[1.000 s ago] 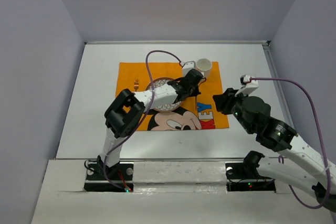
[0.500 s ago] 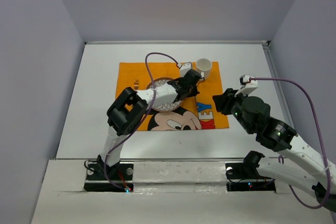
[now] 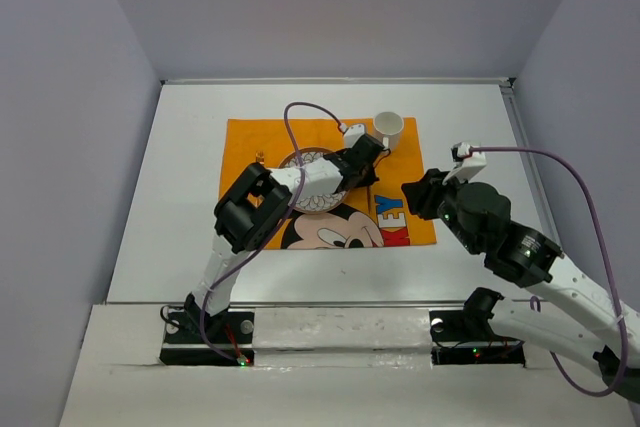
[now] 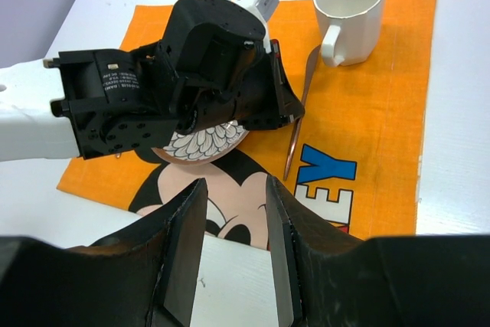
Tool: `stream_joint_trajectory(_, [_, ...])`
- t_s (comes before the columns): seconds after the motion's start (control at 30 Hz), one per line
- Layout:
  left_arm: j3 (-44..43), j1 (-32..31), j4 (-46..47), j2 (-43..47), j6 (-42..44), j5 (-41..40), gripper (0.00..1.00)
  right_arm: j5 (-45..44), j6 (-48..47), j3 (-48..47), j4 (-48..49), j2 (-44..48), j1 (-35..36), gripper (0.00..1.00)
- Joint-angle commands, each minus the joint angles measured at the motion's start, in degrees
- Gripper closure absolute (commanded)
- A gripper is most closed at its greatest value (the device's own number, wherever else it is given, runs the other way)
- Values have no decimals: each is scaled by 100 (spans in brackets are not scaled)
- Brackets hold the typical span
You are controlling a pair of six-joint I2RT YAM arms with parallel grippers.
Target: Set the dinner table for one person
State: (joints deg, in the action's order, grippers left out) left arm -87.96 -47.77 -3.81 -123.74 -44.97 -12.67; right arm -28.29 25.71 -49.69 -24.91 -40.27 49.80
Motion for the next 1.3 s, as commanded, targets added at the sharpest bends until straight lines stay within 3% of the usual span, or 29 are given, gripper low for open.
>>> stream_joint_trajectory(0.0, [-265,31,3,17,94,-104,100,34,4,3,223,-25,-41,58])
stream_joint_trajectory(0.17, [-239,57,3,-1,76,-122,100,26,4,-5,241,-60,-41,58])
stream_joint_trajectory(0.43, [-81,57,100,52,67,-122,74,-9,4,-40,258,-86,-41,58])
stream_joint_trajectory(0.57, [-11,57,223,157,129,-96,52,-27,-5,-58,249,-95,-41,58])
stream_joint_trajectory(0.83, [261,57,538,762,225,-114,47,-150,-58,-155,249,2,-41,58])
stream_joint_trajectory(0.87, [349,57,661,877,269,-52,35,-159,-58,-164,249,10,-41,58])
stream_joint_trajectory(0.9, [437,57,932,1017,304,-8,33,-176,-58,-164,249,45,-41,58])
stream_joint_trajectory(0.93, [629,57,1083,1323,426,71,26,-203,-49,-172,258,54,-41,59])
stream_joint_trajectory(0.97, [718,48,1198,1474,489,132,1,-272,-49,-181,258,54,-41,59])
stream_joint_trajectory(1.27, [2104,-180,1777,4048,1297,-543,1,-651,-31,-138,381,371,-41,59])
